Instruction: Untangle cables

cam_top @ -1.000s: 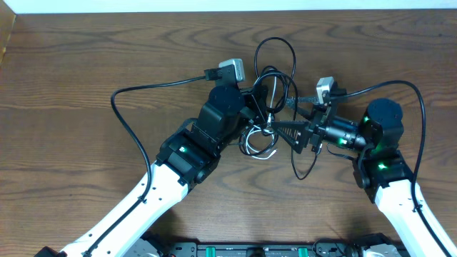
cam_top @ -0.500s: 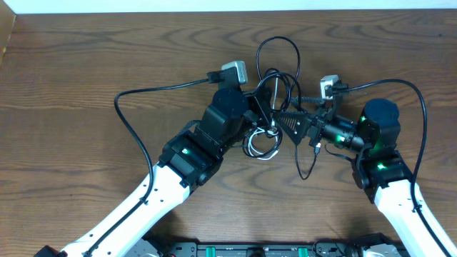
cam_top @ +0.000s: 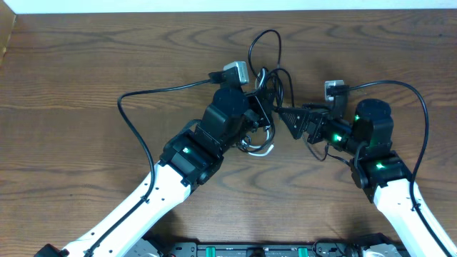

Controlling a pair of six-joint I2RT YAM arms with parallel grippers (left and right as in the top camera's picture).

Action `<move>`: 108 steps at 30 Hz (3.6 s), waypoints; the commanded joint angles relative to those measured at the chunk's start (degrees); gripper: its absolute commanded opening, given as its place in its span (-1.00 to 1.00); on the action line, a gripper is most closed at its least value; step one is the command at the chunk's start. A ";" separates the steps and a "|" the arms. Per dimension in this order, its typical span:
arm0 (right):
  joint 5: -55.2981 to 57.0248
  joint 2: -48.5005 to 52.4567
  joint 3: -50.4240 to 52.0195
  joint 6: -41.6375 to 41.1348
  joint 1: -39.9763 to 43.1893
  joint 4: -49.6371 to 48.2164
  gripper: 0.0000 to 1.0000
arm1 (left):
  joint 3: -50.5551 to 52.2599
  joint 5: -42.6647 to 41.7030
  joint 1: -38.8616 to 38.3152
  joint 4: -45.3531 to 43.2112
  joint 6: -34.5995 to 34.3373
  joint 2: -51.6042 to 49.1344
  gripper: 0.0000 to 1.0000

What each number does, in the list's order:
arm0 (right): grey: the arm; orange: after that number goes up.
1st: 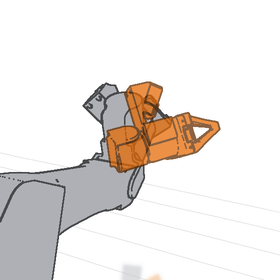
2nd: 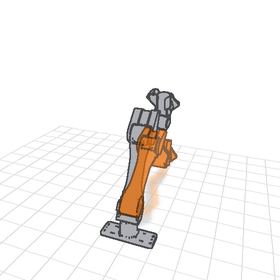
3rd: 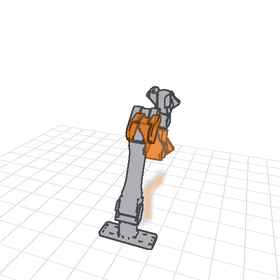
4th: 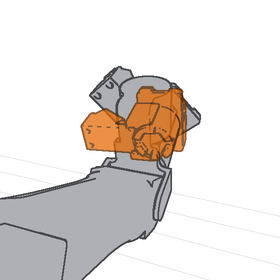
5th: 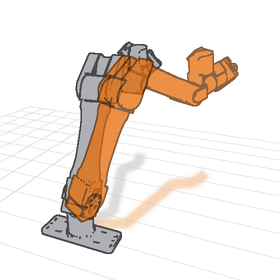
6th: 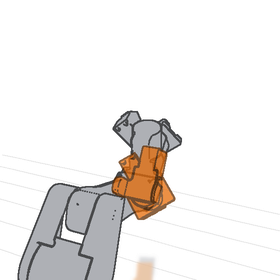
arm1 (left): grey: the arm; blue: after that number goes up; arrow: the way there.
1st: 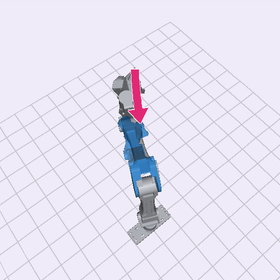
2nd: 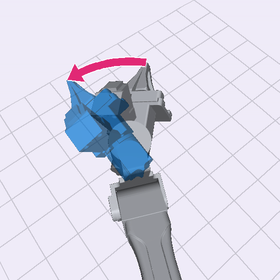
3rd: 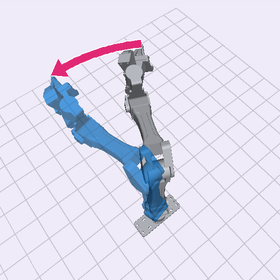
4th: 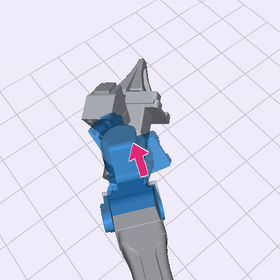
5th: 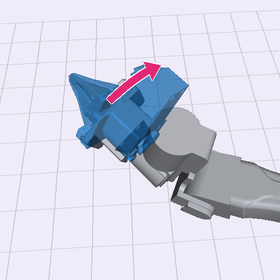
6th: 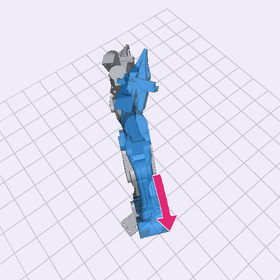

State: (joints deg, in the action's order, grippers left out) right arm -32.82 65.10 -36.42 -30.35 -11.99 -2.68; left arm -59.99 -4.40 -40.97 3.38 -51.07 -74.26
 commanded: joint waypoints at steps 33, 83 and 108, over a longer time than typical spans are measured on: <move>-22.18 0.74 -0.55 17.05 4.22 -3.41 0.92 | -0.90 -4.20 4.70 9.29 33.51 0.87 -0.85; -18.32 0.74 -0.55 10.69 10.67 3.72 0.98 | -0.90 -17.03 5.40 15.43 45.29 1.70 -0.85; -18.32 0.74 -0.55 10.69 10.67 3.65 0.99 | -0.90 -17.03 5.40 15.06 45.51 1.70 -0.85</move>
State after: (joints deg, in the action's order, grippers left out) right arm -51.20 65.98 -36.42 -19.09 -1.56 1.02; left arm -59.99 -20.71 -35.70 18.37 -6.96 -74.04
